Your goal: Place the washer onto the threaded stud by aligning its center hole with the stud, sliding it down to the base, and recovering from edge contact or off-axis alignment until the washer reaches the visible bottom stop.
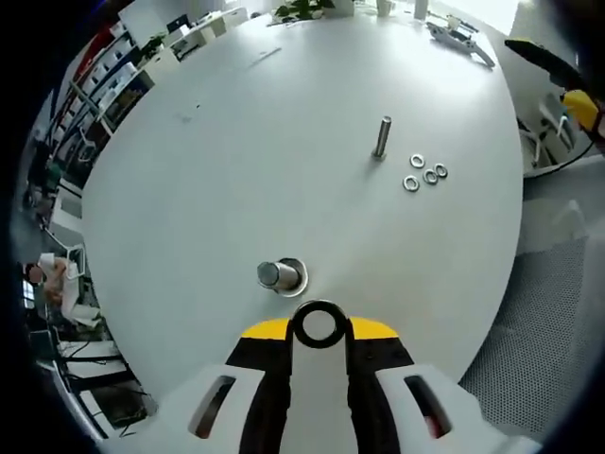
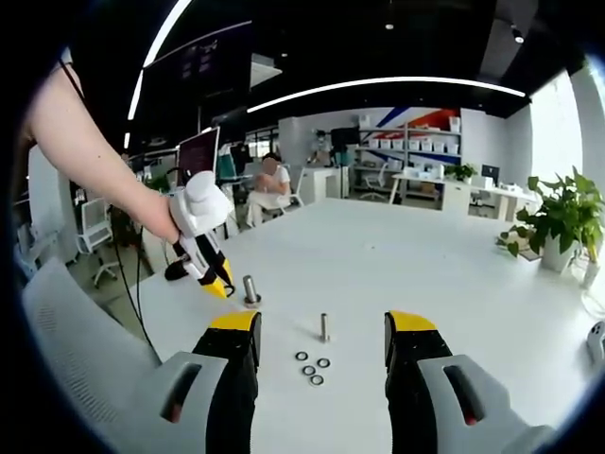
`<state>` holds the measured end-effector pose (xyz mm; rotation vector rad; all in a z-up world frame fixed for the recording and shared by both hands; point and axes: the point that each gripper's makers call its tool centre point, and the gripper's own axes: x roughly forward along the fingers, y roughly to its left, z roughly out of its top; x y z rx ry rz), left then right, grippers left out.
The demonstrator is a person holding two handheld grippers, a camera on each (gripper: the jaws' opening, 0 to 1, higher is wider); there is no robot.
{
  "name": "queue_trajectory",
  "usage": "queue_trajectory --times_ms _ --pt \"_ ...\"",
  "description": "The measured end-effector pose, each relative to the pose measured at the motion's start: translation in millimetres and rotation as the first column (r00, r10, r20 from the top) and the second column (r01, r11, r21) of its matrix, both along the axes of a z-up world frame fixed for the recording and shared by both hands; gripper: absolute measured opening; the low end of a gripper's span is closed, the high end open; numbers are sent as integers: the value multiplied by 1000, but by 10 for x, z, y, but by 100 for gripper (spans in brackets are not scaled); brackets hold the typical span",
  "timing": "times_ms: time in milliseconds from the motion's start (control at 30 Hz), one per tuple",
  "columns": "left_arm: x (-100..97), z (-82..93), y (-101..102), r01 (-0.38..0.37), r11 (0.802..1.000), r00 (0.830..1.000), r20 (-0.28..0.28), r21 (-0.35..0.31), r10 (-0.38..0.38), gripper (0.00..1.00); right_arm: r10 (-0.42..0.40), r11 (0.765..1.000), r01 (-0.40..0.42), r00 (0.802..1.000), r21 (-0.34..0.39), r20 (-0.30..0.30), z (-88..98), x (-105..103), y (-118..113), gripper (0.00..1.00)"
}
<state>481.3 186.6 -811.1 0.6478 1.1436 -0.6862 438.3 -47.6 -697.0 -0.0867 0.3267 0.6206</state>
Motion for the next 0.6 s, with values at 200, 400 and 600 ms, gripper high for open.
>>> queue_trajectory --times_ms 200,400,600 --pt "103 91 37 -7 1000 1000 21 8 7 19 2 1000 -2 1000 5 -1 3 -3 7 54" --pt "214 157 8 3 1000 999 36 14 -3 19 0 1000 0 1000 7 0 11 3 0 54" --pt "307 154 -43 17 1000 999 40 23 -18 19 -2 1000 2 1000 5 0 5 6 -8 54"
